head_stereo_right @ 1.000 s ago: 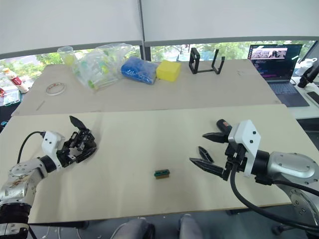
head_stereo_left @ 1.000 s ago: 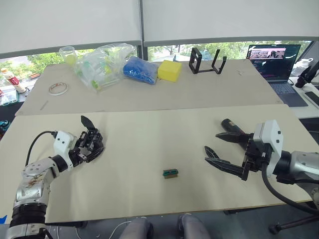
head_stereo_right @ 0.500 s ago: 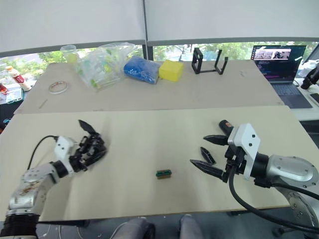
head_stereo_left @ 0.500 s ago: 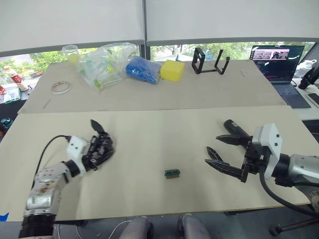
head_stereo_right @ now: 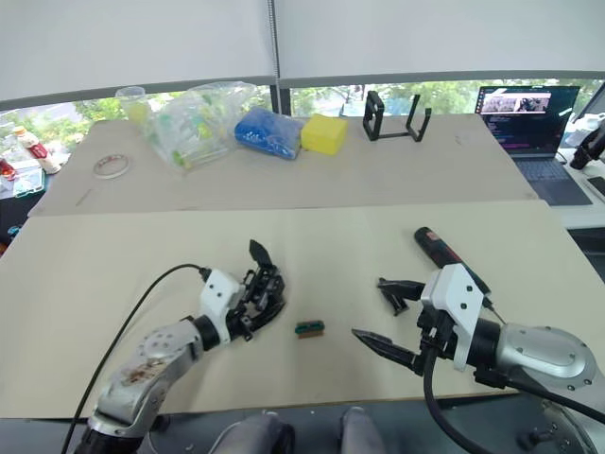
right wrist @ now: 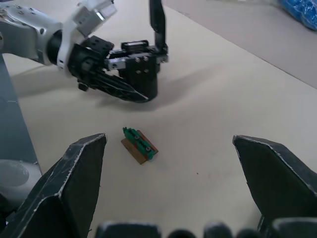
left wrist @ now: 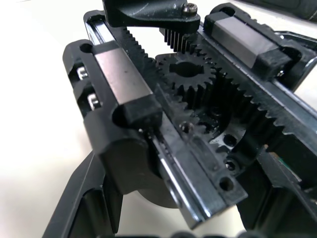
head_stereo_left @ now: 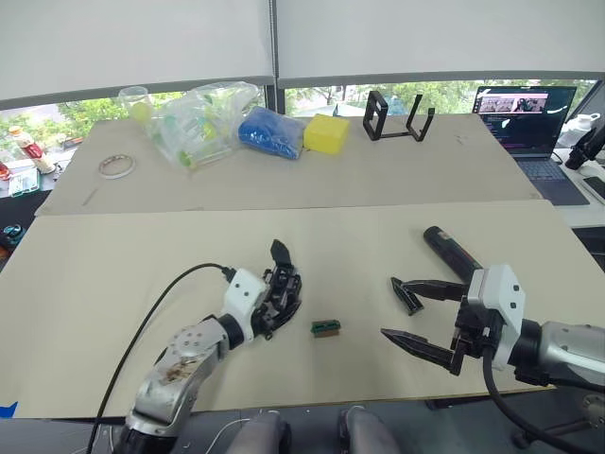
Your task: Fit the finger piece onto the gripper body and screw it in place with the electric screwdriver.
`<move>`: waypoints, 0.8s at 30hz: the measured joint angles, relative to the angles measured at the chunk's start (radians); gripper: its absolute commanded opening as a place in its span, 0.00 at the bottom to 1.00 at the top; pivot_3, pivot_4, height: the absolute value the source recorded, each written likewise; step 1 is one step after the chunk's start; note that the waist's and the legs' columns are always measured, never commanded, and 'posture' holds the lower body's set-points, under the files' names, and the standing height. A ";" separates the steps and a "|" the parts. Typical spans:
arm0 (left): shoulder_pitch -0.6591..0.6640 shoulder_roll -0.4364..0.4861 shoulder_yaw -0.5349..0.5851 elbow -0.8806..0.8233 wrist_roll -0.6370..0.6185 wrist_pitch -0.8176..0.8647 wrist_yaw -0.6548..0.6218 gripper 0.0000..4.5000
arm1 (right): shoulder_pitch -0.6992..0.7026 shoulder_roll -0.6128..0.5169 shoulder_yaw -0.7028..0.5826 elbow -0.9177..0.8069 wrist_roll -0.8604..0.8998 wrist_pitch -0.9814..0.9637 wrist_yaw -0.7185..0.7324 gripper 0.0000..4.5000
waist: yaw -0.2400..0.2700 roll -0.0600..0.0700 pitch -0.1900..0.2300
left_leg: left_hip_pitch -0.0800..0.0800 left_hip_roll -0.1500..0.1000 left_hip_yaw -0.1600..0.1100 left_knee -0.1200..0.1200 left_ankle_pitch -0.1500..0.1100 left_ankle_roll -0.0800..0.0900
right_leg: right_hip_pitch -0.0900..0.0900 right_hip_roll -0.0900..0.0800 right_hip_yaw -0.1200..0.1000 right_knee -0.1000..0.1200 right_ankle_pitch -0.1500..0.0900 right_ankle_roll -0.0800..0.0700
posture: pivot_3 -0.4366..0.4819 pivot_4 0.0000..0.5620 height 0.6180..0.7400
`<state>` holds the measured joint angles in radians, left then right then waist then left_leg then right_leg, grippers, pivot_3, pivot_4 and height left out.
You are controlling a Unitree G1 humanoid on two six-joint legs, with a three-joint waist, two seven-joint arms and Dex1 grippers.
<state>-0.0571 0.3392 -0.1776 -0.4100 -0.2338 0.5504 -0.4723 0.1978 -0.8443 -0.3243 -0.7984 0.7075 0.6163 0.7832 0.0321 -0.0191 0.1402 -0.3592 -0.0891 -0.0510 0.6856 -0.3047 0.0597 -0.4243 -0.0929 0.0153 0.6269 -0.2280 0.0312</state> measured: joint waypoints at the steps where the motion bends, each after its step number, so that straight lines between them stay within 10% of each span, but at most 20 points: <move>1: -0.022 -0.017 -0.015 0.005 0.013 -0.001 0.014 0.52 | 0.000 0.000 0.000 0.000 -0.008 0.000 -0.006 1.00 | 0.005 0.000 0.000 | 0.000 0.000 0.000 0.000 0.000 0.000 | 0.000 0.000 0.000 0.000 0.000 0.000 | 0.48 0.27 1.00; 13: -0.221 -0.290 -0.121 0.242 0.130 0.004 0.196 0.52 | -0.070 0.012 0.041 0.024 -0.095 -0.002 -0.072 1.00 | 0.008 0.000 0.000 | -0.009 -0.001 -0.001 0.010 0.000 0.001 | -0.005 0.001 -0.001 0.002 0.000 0.001 | 0.48 0.27 1.00; 18: -0.199 -0.261 -0.131 0.257 0.139 -0.007 0.177 0.99 | -0.084 0.014 0.049 0.030 -0.105 -0.002 -0.079 1.00 | 0.008 0.000 0.000 | -0.008 -0.001 -0.001 0.010 0.000 0.001 | -0.005 0.001 -0.001 0.003 0.000 0.001 | 0.48 0.27 1.00; 24: -0.161 -0.131 -0.100 0.236 0.093 -0.060 0.024 0.99 | -0.104 0.027 0.066 0.047 -0.116 -0.002 -0.091 1.00 | 0.007 0.000 0.000 | -0.008 -0.001 -0.001 0.010 0.000 0.001 | -0.005 0.001 -0.001 0.003 0.000 0.001 | 0.48 0.27 1.00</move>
<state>-0.2186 0.2079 -0.2777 -0.1740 -0.1409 0.4904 -0.4484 0.0935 -0.8175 -0.2581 -0.7512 0.5910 0.6147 0.6921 0.0391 -0.0189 0.1400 -0.3674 -0.0899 -0.0520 0.6957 -0.3045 0.0605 -0.4291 -0.0924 0.0141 0.6304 -0.2276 0.0318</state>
